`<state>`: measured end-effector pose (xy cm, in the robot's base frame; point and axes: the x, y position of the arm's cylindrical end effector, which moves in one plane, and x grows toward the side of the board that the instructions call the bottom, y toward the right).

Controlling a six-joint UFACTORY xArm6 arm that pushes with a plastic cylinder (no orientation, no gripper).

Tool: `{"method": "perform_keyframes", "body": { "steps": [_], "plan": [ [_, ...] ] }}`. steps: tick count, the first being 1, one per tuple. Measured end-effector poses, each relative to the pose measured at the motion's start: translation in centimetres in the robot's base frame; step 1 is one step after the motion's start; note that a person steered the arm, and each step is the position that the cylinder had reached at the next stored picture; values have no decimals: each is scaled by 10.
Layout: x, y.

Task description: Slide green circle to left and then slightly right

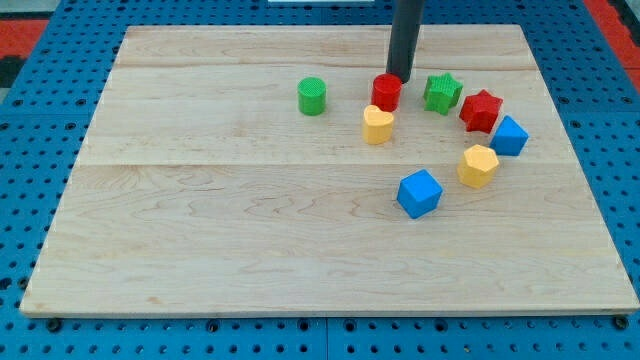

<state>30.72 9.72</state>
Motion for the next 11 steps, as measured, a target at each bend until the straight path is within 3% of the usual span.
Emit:
{"method": "perform_keyframes", "body": {
  "steps": [1,2,4,6,7,8,9,10,11],
  "plan": [
    [-20,-3],
    [-24,-61],
    [33,-93],
    [39,-124],
    [36,-177],
    [67,-225],
    [95,-226],
    [96,-123],
    [104,-82]
  ]
}}
